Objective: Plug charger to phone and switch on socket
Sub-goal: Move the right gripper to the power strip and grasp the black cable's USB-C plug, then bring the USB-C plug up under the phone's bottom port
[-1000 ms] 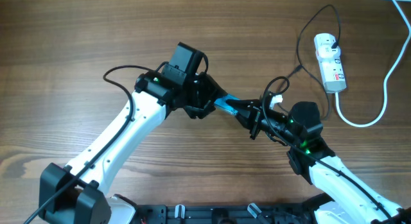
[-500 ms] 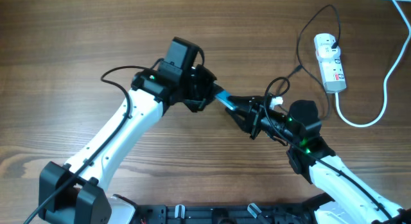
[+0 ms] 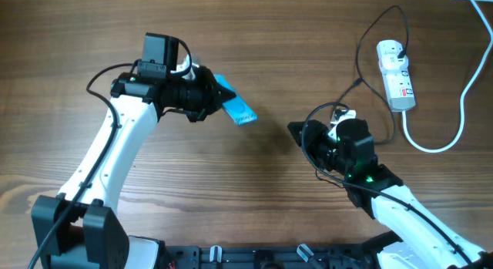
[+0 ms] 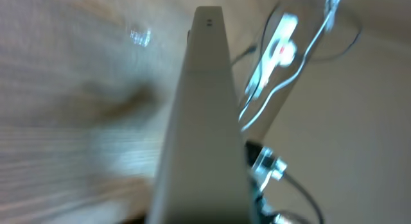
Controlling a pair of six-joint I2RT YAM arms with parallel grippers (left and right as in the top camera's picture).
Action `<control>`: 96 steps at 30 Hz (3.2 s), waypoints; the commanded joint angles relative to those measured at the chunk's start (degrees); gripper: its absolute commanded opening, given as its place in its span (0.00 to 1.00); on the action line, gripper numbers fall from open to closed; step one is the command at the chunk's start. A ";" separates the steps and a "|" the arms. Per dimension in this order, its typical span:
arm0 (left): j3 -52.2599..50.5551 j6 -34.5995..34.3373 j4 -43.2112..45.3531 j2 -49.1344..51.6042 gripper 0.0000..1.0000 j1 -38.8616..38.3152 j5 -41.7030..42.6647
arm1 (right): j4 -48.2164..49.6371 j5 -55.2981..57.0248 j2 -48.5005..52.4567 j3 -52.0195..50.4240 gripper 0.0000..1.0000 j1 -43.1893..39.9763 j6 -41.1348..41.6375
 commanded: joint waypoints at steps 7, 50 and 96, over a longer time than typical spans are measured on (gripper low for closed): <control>0.13 13.75 7.13 14.64 0.04 -1.79 19.10 | -32.63 29.27 0.79 22.47 0.61 -2.47 -10.56; 0.15 25.20 7.48 15.63 0.04 0.00 25.66 | -36.70 -9.79 30.27 42.18 0.04 -15.80 -52.37; 0.15 -0.68 44.13 15.63 0.04 -6.34 24.35 | -31.78 -31.08 -3.58 19.41 0.05 -9.14 -43.54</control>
